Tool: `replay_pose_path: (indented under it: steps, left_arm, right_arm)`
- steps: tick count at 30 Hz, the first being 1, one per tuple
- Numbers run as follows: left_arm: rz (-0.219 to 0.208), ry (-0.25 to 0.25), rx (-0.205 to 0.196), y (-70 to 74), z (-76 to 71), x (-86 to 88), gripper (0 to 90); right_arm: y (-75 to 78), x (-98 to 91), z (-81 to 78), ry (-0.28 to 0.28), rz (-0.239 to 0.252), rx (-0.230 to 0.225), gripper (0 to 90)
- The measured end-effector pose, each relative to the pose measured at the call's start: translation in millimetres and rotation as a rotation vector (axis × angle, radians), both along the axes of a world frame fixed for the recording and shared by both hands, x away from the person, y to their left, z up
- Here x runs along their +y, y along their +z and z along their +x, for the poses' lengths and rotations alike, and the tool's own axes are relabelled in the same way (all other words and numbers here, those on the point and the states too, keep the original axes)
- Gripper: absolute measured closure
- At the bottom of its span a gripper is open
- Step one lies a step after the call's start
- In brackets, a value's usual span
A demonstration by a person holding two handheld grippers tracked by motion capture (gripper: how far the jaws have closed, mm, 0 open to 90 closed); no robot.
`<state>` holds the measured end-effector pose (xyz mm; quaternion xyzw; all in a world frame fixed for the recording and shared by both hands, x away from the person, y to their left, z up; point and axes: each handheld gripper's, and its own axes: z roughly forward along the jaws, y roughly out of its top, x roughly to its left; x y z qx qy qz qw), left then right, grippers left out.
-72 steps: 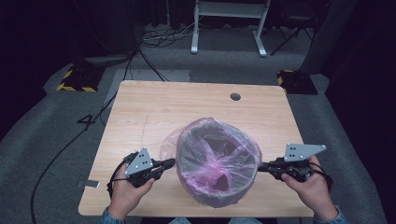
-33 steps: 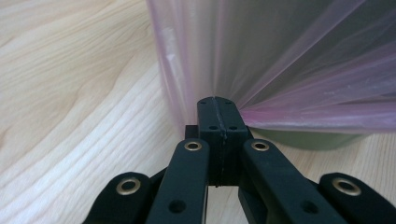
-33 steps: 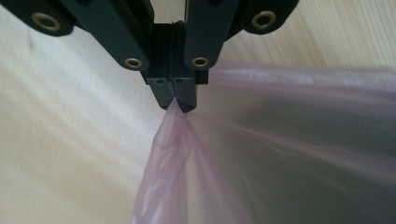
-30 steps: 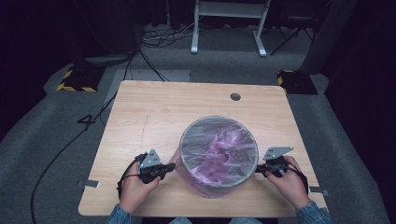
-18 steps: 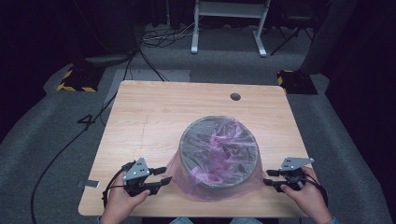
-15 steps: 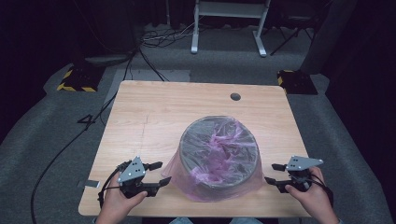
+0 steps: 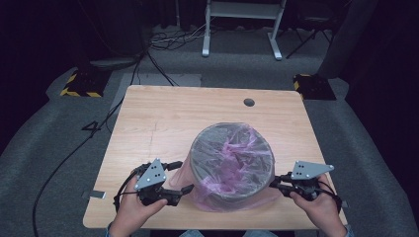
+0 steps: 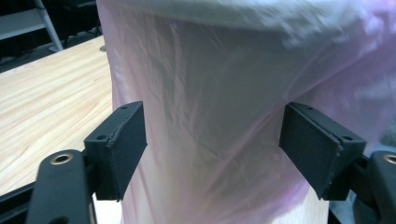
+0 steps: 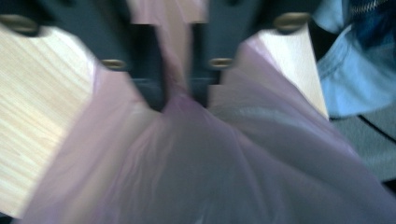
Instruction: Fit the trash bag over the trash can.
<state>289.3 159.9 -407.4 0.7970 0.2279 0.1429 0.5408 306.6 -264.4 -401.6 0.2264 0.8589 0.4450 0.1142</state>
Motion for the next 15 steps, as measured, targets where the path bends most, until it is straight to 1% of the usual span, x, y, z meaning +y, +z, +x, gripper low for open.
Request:
replay_pose_path:
  steps: [3,4,5,8,9,10,13,14,15]
  left_arm:
    - [0.022,0.009,-0.015,3.4,6.6,-4.8,26.2]
    - [0.021,0.006,-0.013,4.1,7.6,-5.3,26.4]
    - [0.014,-0.008,-0.014,4.5,8.5,-5.3,29.1]
    - [0.004,-0.069,0.0,4.8,8.8,-5.0,53.6]
    - [0.002,-0.079,0.003,4.4,8.7,-5.1,61.9]
    - [0.003,-0.083,0.006,4.1,9.0,-5.0,66.5]
    - [0.012,-0.084,0.002,3.7,10.3,-4.4,85.3]
    - [0.008,-0.081,0.004,3.9,10.9,-4.2,90.0]
    - [0.005,-0.071,0.004,4.2,11.9,-3.9,90.0]
  right_arm:
    - [5.2,-5.5,9.6,-0.054,0.013,-0.021,90.0]
    - [6.5,-7.7,12.6,-0.068,0.016,-0.022,90.0]
    - [7.2,-8.3,13.9,-0.07,0.017,-0.025,90.0]
    - [9.1,-7.3,15.6,-0.063,0.014,-0.038,90.0]
    - [9.7,-6.5,15.7,-0.058,0.014,-0.041,90.0]
    - [10.3,-5.3,15.9,-0.051,0.017,-0.046,90.0]
    - [12.2,-2.6,17.0,-0.029,0.029,-0.054,90.0]
    - [13.0,-1.6,17.0,-0.023,0.034,-0.057,90.0]
    - [13.8,-0.9,17.0,-0.019,0.035,-0.059,90.0]
